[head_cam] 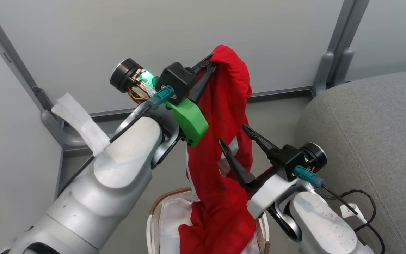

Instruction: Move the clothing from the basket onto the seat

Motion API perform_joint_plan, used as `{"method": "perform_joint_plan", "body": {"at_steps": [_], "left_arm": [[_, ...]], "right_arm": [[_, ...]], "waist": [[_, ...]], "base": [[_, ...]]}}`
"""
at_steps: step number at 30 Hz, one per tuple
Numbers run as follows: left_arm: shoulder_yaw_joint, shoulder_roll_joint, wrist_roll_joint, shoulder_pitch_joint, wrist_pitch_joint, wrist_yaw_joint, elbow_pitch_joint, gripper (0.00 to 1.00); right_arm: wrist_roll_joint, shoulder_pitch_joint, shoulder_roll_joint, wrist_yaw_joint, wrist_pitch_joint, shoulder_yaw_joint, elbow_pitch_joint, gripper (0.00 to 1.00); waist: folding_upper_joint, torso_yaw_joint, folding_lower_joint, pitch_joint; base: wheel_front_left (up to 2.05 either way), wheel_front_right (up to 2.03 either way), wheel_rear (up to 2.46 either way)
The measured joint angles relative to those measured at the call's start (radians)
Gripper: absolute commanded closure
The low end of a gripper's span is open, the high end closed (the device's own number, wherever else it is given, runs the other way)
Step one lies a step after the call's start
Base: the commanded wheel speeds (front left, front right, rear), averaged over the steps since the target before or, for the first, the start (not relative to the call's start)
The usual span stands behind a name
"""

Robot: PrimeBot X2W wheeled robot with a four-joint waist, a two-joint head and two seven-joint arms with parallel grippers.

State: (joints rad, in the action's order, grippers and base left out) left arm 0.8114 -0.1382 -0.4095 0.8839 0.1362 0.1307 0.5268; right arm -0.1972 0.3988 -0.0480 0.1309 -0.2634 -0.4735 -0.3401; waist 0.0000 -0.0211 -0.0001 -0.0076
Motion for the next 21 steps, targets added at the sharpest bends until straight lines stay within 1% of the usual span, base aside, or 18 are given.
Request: {"method": "perform_joint_plan", "body": {"at_steps": [3,9,10,11,12,13,17,20,21], "left_arm": [[0.016,0.014,-0.010,0.000,-0.002,0.000,-0.013,1.00],[0.040,0.028,-0.027,-0.005,-0.021,0.000,-0.055,1.00],[0.042,0.028,-0.029,-0.009,-0.022,0.000,-0.063,1.00],[0.043,0.028,-0.030,-0.013,-0.022,0.000,-0.069,1.00],[0.045,0.027,-0.030,-0.016,-0.027,0.000,-0.074,1.00],[0.045,0.027,-0.035,-0.020,-0.030,0.000,-0.077,1.00],[0.039,0.016,-0.049,-0.043,-0.035,-0.013,-0.084,1.00],[0.028,0.005,-0.075,-0.077,-0.019,-0.025,-0.081,1.00],[0.026,0.003,-0.080,-0.090,-0.010,-0.025,-0.078,0.98]], "right_arm": [[-0.013,0.020,-0.001,0.000,0.000,-0.017,-0.045,0.00],[-0.034,0.059,0.000,0.000,0.000,-0.036,-0.092,0.00],[-0.038,0.065,-0.001,0.000,0.000,-0.036,-0.099,0.25],[-0.043,0.069,0.000,0.000,0.000,-0.036,-0.103,0.57],[-0.045,0.073,0.000,0.000,0.000,-0.036,-0.107,0.82],[-0.048,0.078,0.000,0.000,0.000,-0.033,-0.111,1.00],[-0.052,0.085,0.000,0.000,0.000,-0.017,-0.115,1.00],[-0.055,0.083,0.000,0.000,0.000,0.004,-0.123,1.00],[-0.054,0.082,0.000,0.000,0.000,0.011,-0.123,1.00]], "waist": [[0.0000,0.016,0.0000,0.000],[0.0000,0.039,0.0000,-0.003],[0.0000,0.042,0.0000,-0.004],[0.0000,0.044,0.0000,-0.004],[0.0000,0.046,0.0000,-0.004],[0.0000,0.047,0.0000,-0.003],[0.0000,0.046,0.0000,-0.003],[0.0000,0.039,0.0000,-0.002],[0.0000,0.036,0.0000,-0.002]], "base": [[0.00,0.00,0.00],[0.00,0.00,0.00],[0.00,0.00,0.00],[0.00,0.00,0.00],[0.00,0.00,0.00],[0.00,0.00,0.00],[0.00,0.00,0.00],[0.00,0.00,0.00],[0.00,0.00,0.00]]}}
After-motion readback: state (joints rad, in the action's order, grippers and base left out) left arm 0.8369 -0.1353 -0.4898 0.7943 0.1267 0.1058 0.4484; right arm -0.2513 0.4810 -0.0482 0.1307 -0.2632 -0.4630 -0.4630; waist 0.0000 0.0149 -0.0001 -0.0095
